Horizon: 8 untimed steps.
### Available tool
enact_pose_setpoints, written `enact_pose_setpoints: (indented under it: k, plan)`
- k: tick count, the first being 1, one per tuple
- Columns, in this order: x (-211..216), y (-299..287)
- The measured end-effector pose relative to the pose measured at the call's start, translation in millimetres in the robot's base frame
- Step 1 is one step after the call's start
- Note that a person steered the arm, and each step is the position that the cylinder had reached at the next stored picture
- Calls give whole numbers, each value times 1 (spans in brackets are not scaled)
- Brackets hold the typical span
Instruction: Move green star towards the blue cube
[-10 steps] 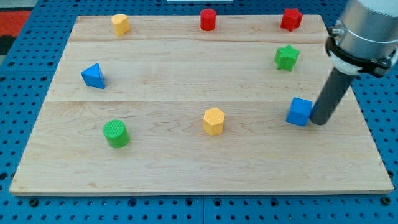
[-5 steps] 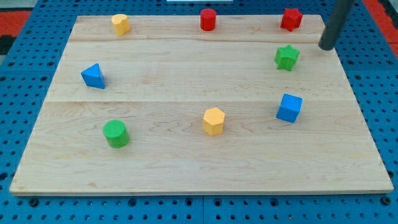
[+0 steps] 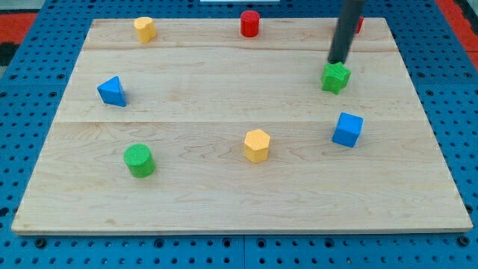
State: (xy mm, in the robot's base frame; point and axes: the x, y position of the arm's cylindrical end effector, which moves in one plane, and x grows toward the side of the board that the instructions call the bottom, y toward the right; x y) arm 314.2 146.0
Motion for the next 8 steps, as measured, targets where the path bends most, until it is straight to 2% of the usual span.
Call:
enact_pose_setpoints:
  k: [1, 2, 3, 5, 7, 8]
  plan:
    - [29, -4]
    - [36, 30]
    - [8, 39]
    - [62, 56]
    - [101, 33]
    - [78, 53]
